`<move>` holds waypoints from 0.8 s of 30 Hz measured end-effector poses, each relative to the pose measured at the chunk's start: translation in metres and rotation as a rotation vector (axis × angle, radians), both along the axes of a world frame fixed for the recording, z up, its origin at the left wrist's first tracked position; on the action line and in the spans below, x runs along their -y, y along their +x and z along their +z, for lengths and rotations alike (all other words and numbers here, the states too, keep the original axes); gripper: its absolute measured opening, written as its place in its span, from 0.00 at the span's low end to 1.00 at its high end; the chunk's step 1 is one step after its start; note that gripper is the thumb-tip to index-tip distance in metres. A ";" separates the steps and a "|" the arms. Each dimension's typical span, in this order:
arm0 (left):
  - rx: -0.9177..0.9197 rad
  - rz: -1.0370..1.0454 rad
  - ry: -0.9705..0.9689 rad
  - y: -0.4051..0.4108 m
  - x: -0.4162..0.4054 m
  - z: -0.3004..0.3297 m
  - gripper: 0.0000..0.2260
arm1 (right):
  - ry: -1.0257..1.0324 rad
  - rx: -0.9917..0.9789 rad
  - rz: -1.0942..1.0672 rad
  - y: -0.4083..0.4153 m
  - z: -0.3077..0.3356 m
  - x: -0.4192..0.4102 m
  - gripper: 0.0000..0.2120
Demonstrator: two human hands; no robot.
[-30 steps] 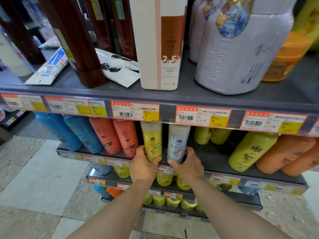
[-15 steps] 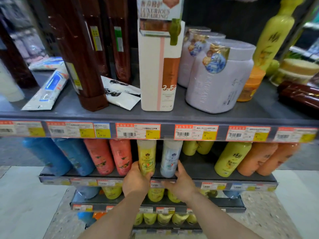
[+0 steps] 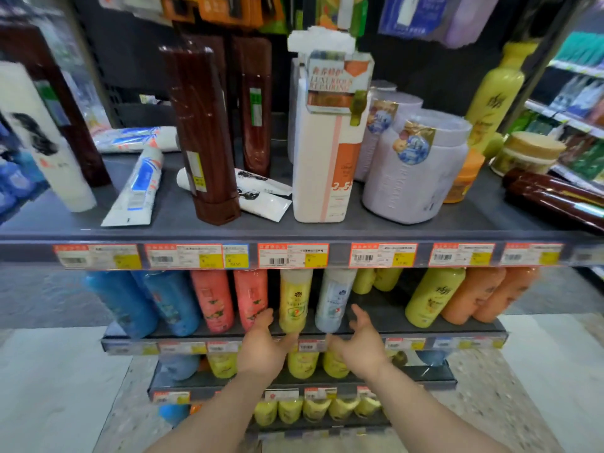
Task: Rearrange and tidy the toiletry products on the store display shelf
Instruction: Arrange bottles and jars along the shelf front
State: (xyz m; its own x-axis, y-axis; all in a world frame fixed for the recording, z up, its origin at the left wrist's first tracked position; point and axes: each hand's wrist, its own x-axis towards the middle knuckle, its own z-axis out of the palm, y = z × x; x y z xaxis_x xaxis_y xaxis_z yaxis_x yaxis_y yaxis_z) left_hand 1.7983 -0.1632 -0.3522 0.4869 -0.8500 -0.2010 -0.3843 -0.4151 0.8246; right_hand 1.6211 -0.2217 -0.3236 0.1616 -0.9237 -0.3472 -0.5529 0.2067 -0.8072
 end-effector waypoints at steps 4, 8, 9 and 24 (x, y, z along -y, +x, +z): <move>0.001 -0.046 -0.023 0.024 -0.026 0.027 0.29 | 0.021 -0.018 0.080 0.026 0.028 -0.025 0.32; 0.038 -0.111 -0.021 0.035 -0.037 0.053 0.28 | -0.006 0.017 0.142 0.050 0.052 -0.045 0.26; 0.049 -0.130 -0.026 0.033 -0.038 0.060 0.29 | -0.024 0.013 0.143 0.053 0.058 -0.048 0.26; 0.263 -0.560 -0.318 -0.061 -0.003 0.203 0.19 | -0.419 -0.026 -0.017 -0.050 0.193 -0.040 0.14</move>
